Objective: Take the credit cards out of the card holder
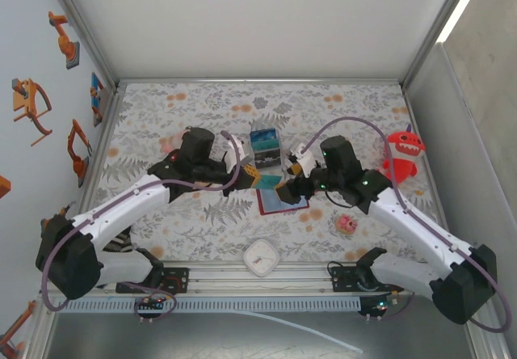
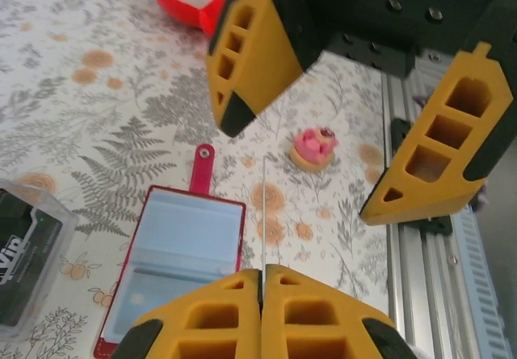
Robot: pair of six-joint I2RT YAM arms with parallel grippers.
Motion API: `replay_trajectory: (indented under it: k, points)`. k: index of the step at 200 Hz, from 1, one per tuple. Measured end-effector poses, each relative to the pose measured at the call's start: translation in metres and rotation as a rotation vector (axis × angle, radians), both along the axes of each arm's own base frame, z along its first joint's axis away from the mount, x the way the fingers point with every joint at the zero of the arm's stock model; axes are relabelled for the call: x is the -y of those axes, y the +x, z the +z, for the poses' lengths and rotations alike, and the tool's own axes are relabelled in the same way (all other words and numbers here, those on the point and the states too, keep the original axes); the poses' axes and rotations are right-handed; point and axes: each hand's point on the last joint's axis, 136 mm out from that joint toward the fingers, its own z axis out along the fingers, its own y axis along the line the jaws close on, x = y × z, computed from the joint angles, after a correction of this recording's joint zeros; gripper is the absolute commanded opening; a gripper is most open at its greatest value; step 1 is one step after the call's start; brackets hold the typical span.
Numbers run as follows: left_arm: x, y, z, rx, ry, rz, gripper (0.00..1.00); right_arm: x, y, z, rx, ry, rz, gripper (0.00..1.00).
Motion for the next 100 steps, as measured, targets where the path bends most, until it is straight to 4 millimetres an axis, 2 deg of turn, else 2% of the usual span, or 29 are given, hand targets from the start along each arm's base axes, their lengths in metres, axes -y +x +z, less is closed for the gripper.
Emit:
replay_trajectory:
  k: [29,64,85,100]
  points:
    - [-0.004,0.001,0.017,-0.016,-0.098,0.083,0.0,0.0,-0.002,0.005,0.019,0.144,-0.052,0.78]
    - [-0.003,0.004,0.037,-0.053,-0.2,0.127,0.0,-0.011,-0.002,0.022,0.01,0.308,-0.032,0.72]
    - [-0.001,0.002,0.045,-0.079,-0.239,0.125,0.0,-0.02,-0.003,0.037,0.017,0.381,0.017,0.58]
    - [-0.001,0.0,0.05,-0.092,-0.256,0.121,0.0,-0.026,-0.005,0.044,0.01,0.418,0.056,0.39]
